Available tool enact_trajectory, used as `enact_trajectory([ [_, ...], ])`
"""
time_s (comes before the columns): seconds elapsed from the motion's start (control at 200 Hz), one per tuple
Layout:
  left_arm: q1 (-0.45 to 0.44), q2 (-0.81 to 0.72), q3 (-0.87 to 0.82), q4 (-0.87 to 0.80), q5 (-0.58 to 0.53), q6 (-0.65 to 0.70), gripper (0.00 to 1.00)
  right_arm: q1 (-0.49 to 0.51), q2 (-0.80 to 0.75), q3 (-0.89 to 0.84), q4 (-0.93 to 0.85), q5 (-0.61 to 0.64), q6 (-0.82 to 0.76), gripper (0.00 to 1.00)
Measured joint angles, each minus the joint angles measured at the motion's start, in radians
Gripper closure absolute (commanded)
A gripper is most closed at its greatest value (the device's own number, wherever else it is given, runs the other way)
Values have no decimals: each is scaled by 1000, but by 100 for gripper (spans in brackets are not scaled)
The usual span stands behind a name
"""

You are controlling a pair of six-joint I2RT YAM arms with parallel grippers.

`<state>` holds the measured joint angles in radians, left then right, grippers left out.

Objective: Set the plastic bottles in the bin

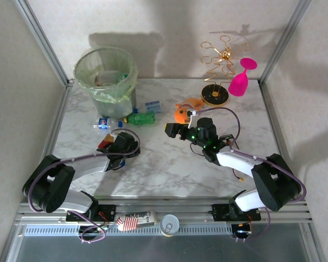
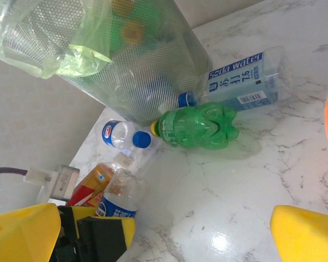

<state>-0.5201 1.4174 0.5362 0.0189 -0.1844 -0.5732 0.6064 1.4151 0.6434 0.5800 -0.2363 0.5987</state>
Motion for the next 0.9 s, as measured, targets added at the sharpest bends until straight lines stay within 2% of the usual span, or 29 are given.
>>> enact_trajectory([
  [0.115, -6, 31, 0, 0, -1, 0, 17, 0, -15, -7, 0, 7, -4, 1],
  [0.315, -22, 38, 0, 11, -11, -2, 40, 0, -21, -12, 0, 8, -4, 1],
  [0.406, -36, 40, 3, 14, -11, 1, 47, 0, -21, -12, 0, 8, -7, 1],
  [0.641, -60, 39, 30, 27, -11, 4, 54, 0, -26, -14, -1, 11, -8, 1],
  [0.901, -61, -27, 127, 24, 2, 19, 55, 0, -46, -31, -4, 19, -11, 1],
])
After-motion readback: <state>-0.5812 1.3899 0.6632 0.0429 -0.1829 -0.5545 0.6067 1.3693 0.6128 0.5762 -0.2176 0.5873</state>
